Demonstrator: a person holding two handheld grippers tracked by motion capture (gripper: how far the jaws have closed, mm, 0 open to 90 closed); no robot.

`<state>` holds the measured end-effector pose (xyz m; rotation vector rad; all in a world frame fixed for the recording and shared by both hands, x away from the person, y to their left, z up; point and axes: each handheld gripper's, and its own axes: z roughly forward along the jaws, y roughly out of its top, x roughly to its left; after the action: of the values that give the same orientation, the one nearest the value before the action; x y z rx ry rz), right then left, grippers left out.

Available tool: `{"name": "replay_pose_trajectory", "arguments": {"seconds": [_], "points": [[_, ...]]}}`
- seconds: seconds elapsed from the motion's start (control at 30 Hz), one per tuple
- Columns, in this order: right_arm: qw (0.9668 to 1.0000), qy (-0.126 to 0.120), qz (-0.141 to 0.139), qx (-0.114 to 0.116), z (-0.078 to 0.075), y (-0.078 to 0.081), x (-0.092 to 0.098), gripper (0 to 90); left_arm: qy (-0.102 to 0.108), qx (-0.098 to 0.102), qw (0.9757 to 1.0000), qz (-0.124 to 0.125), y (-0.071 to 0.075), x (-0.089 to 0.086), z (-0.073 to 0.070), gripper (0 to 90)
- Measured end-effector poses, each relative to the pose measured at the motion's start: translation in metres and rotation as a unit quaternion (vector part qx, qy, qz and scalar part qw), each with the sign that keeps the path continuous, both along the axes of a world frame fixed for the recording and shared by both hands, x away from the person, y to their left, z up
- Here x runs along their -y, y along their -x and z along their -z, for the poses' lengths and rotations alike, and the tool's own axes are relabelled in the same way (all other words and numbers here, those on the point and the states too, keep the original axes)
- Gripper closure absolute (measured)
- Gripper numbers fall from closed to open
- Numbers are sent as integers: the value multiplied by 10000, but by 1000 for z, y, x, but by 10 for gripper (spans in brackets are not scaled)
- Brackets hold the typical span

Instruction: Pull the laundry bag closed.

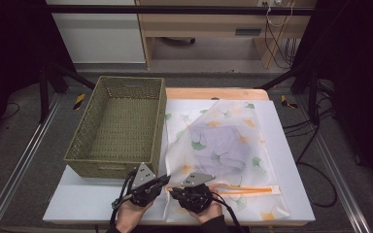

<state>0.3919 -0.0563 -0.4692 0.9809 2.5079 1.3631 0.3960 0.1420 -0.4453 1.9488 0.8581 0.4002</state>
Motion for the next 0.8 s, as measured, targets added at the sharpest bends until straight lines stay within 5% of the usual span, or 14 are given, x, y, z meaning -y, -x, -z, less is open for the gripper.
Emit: {"name": "replay_pose_trajectory", "arguments": {"seconds": [0.47,0.8], "points": [[9999,-70,-92,50,-8,4,10,833,-34,-11,10000,37,-1,0,1,882],[10000,51,-27,-6,7,0,-5,835,-21,8,10000,47,0,-1,0,882]]}}
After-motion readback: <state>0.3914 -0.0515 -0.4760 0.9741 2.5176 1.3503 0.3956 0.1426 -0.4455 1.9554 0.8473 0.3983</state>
